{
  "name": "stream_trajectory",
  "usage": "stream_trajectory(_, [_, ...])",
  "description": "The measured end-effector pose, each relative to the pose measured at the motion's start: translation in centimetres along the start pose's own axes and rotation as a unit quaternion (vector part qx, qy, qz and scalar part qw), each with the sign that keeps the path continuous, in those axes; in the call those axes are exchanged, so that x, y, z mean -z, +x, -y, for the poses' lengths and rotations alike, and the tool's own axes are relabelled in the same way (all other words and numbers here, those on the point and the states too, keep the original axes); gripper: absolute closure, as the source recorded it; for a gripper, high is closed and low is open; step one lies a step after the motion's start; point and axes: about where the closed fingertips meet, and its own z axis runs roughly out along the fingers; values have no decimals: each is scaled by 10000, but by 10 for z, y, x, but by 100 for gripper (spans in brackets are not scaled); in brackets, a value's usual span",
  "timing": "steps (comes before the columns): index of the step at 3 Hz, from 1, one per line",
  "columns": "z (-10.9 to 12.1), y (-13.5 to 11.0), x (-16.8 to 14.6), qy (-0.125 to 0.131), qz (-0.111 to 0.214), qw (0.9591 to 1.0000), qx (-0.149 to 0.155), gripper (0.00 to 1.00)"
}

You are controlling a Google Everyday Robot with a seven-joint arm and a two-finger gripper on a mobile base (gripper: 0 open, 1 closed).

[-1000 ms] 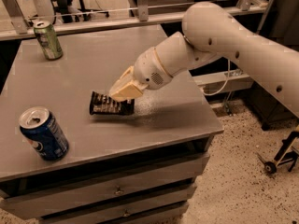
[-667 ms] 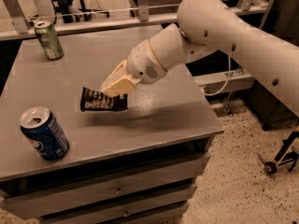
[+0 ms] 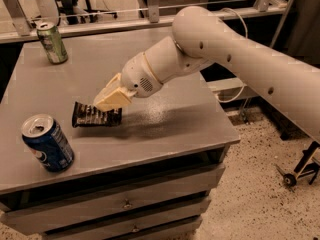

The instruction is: Move rxbar chocolate near pepsi can

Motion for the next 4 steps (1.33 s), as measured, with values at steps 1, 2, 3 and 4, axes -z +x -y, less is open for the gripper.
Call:
stream_trajectory(1, [2, 4, -7, -16, 11, 9999, -104, 74])
stream_trajectory(2, [2, 5, -12, -46, 40, 9998, -180, 51])
stream_trajectory(3, [-5, 4, -19, -136, 113, 9994, -287, 20])
stream_trajectory(4, [-12, 3, -24, -198, 172, 9990, -370, 0])
